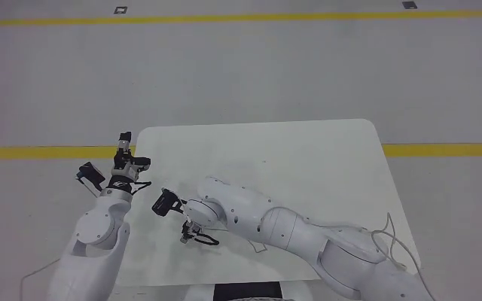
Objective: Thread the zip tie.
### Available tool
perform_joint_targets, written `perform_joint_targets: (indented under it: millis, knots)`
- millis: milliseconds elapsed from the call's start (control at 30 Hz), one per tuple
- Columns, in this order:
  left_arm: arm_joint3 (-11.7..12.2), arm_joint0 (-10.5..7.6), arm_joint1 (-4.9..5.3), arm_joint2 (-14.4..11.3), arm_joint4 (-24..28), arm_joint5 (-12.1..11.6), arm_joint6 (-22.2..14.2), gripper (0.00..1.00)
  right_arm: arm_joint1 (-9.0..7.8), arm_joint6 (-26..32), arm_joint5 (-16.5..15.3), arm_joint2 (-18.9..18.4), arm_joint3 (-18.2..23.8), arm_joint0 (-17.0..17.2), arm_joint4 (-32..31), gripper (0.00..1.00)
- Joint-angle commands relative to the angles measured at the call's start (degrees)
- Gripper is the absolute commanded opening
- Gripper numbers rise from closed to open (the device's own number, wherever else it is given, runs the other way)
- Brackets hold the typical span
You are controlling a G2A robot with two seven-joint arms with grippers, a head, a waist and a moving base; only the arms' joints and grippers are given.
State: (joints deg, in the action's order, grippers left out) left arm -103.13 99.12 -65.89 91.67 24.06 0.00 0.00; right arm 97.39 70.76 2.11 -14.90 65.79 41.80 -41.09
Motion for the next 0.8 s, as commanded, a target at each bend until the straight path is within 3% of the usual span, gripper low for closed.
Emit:
perform_joint_targets:
  millis: [0,267,333,367,533,767]
  knots:
    - [0.0,0.00,0.00,0.0,0.0,0.0,0.0,1.00,0.00,0.0,0.0,0.0,0.0,0.0,0.0,1.00]
    - [0.0,0.00,0.00,0.0,0.0,0.0,0.0,1.00,0.44,-1.6,3.9,1.1,1.3,1.8,-5.5,1.00]
    - [0.0,0.00,0.00,0.0,0.0,0.0,0.0,1.00,0.69,-1.5,4.8,1.1,1.2,2.0,-6.7,0.53]
    - [0.0,0.00,0.00,0.0,0.0,0.0,0.0,1.00,0.82,-1.4,5.2,1.2,1.1,2.1,-7.1,0.47]
    - [0.0,0.00,0.00,0.0,0.0,0.0,0.0,1.00,1.55,-0.8,6.9,1.2,0.6,2.4,-9.4,0.29]
    - [0.0,0.00,0.00,0.0,0.0,0.0,0.0,1.00,2.68,-0.5,8.8,1.5,-0.2,2.9,-13.0,0.29]
